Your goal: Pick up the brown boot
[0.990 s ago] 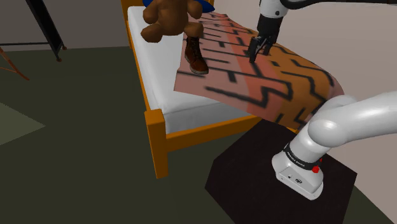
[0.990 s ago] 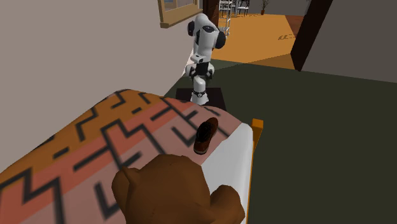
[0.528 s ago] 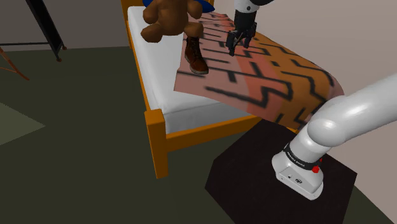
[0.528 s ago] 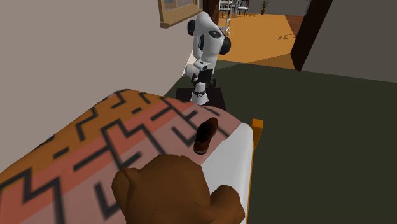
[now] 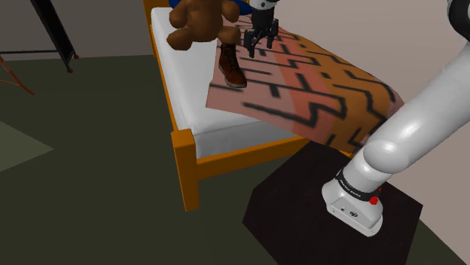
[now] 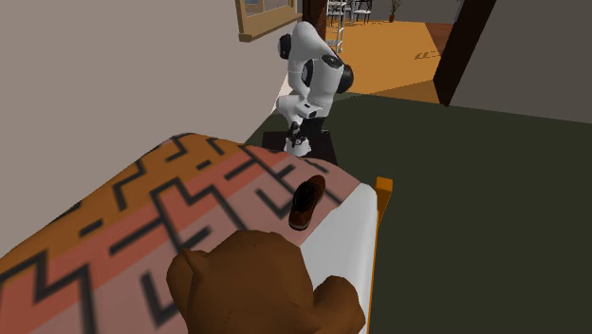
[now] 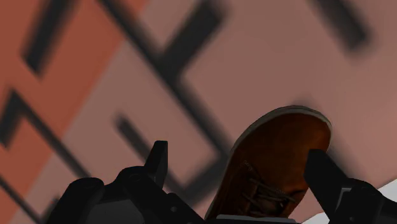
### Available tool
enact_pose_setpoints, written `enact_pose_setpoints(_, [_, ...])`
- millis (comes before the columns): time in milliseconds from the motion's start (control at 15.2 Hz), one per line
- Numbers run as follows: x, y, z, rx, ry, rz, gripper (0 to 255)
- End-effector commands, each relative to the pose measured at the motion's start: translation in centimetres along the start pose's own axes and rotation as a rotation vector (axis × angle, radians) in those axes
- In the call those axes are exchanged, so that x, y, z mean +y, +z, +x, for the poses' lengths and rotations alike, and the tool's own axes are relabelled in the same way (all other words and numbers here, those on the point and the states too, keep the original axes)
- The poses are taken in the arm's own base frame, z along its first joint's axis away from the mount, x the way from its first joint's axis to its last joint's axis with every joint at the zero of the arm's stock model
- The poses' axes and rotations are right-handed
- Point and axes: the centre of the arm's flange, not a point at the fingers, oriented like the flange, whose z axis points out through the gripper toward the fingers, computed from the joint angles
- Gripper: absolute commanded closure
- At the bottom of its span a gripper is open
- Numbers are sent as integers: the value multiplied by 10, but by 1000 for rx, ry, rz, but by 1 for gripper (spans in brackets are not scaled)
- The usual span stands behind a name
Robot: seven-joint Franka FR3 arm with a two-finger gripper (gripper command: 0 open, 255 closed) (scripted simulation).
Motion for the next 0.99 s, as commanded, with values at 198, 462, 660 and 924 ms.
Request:
enact_pose_setpoints(198, [-12,6,68,9,14,-29,0])
enact_pose_setpoints(462, [-22,7,119,16,25,-53,0])
enact_pose_setpoints(660, [-29,8,154,21,32,-69,0])
enact_pose_setpoints(924, [-34,29,154,21,32,-69,0])
